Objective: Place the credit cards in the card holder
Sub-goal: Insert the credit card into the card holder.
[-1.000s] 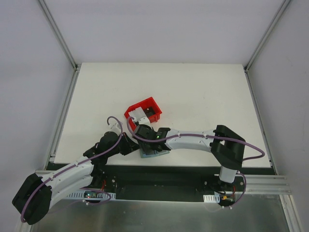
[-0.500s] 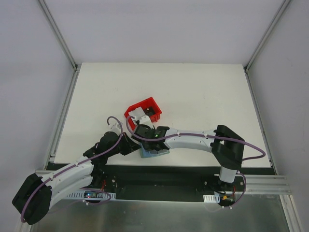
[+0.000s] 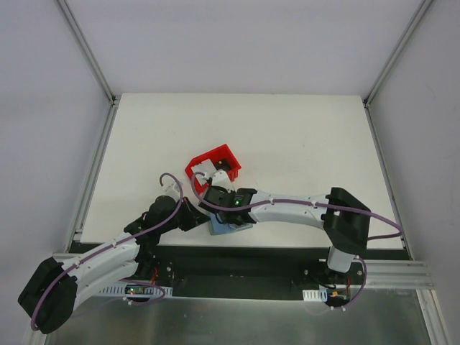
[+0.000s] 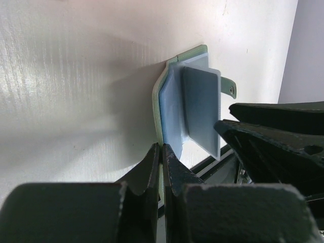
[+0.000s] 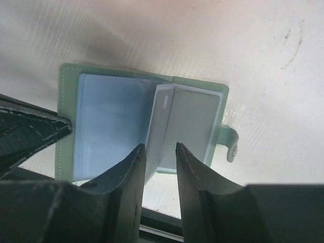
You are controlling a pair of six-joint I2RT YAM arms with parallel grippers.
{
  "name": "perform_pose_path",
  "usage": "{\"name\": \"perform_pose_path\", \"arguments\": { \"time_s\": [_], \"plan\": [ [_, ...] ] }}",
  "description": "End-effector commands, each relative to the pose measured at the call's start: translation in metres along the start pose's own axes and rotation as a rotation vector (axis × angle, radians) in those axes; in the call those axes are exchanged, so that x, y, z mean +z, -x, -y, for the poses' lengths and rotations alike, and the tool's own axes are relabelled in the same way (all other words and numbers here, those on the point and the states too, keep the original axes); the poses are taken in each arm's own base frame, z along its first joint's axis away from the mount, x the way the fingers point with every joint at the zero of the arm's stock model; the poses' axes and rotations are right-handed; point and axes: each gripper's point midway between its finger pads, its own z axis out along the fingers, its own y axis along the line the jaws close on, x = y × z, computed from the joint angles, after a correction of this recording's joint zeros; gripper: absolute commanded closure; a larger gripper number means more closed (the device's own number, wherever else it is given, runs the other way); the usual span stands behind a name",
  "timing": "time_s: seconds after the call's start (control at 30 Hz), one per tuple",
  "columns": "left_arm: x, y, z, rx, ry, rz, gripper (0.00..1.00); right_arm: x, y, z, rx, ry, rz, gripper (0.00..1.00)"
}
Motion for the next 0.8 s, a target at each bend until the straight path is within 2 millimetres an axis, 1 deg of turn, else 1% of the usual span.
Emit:
{"name": "perform_pose_path", "arguments": {
  "time_s": [0.0, 0.23, 0.4, 0.6, 0.67, 0.77],
  "plan": [
    [0.0, 0.005, 0.001, 0.006, -0.004, 0.019, 1.0, -0.013, -0.001, 0.027, 0.013, -0.059, 0.011, 0.68],
    [0.0, 0.005, -0.001, 0.003, 0.004, 0.022, 1.0, -0.018, -0.001, 0.038, 0.049, -0.045, 0.021, 0.69],
    [0.001, 0.003, -0.004, 0.002, 0.012, 0.017, 1.0, -0.019, -0.007, 0.047, 0.071, -0.052, 0.015, 0.69],
    [0.001, 0.003, -0.007, -0.006, 0.024, 0.02, 1.0, -0.014, -0.015, 0.059, 0.095, -0.066, -0.008, 0.68],
    [0.001, 0.003, -0.008, -0.004, 0.024, 0.02, 1.0, -0.014, -0.014, 0.061, 0.105, -0.063, -0.008, 0.68],
    [0.002, 0.003, -0.009, -0.007, 0.029, 0.02, 1.0, -0.015, -0.012, 0.058, 0.119, -0.031, 0.0, 0.67]
  ]
}}
